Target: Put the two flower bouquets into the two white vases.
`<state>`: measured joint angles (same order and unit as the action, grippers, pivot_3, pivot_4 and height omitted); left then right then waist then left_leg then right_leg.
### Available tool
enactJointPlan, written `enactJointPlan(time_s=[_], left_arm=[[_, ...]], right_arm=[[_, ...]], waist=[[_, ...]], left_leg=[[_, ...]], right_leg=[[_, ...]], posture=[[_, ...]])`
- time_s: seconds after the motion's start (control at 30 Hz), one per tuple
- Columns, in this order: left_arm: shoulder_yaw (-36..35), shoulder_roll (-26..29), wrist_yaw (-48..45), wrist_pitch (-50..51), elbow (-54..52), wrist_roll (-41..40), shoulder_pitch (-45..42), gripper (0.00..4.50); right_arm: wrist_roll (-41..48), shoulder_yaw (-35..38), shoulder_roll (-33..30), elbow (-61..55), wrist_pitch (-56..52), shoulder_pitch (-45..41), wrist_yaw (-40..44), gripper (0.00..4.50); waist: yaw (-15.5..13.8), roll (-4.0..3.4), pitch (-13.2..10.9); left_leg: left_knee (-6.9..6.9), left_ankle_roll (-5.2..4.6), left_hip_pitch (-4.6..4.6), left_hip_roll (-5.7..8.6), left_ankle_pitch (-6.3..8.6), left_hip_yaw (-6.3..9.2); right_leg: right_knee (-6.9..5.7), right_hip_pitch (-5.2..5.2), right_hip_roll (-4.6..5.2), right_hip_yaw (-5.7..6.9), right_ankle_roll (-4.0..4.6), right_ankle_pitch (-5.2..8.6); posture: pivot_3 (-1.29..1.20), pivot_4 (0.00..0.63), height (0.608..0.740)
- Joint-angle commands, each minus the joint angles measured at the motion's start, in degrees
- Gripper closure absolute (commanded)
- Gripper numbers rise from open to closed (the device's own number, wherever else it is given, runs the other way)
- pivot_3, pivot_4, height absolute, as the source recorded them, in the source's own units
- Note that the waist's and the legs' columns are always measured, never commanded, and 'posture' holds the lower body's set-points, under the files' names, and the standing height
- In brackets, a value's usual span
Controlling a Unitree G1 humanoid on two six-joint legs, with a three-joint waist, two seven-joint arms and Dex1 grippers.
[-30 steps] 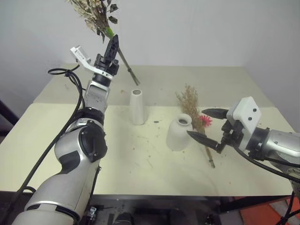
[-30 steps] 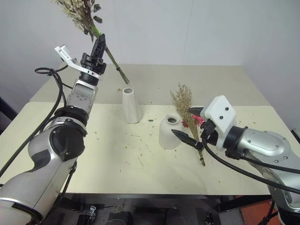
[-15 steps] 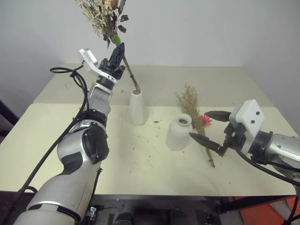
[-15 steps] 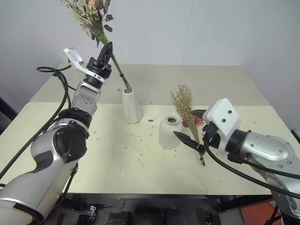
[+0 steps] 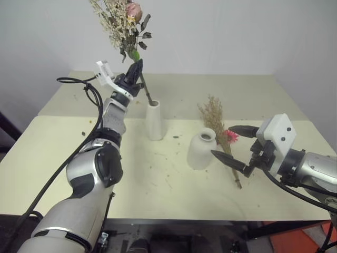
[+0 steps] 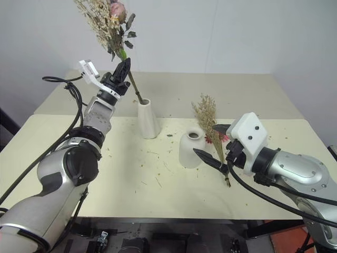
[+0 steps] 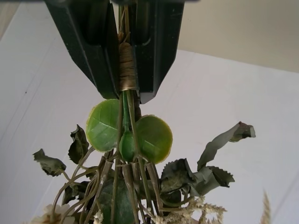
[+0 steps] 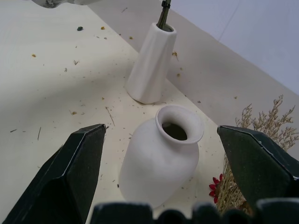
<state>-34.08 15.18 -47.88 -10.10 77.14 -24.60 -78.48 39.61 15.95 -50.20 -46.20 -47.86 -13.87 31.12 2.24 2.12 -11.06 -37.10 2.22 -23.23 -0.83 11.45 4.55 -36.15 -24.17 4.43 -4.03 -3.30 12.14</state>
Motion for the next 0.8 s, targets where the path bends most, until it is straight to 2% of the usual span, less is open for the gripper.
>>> enactJointPlan(time_s=[0.03, 0.8], left_arm=[[0.5, -0.3, -0.7, -1.8, -1.1, 0.7, -0.4, 4.37], [7.0, -1.3, -7.1, -7.4, -1.7, 7.6, 4.2, 4.37]], right_arm=[[0.2, 2.4, 0.0, -2.0, 1.4, 0.5, -0.6, 0.00], [0.1, 2.1, -0.7, -0.7, 1.6, -0.8, 0.8, 0.00]], waist=[[0.0, 0.00, 0.0], [0.1, 0.00, 0.0]], left_leg=[[0.00, 0.00, 0.00, 0.00, 0.00, 0.00], [0.00, 0.00, 0.04, 0.00, 0.00, 0.00]], right_leg=[[0.00, 0.00, 0.00, 0.00, 0.00, 0.00], [-0.03, 0.02, 0.00, 0.00, 0.02, -0.01]], posture=[[0.00, 0.150, 0.740], [0.00, 0.150, 0.740]])
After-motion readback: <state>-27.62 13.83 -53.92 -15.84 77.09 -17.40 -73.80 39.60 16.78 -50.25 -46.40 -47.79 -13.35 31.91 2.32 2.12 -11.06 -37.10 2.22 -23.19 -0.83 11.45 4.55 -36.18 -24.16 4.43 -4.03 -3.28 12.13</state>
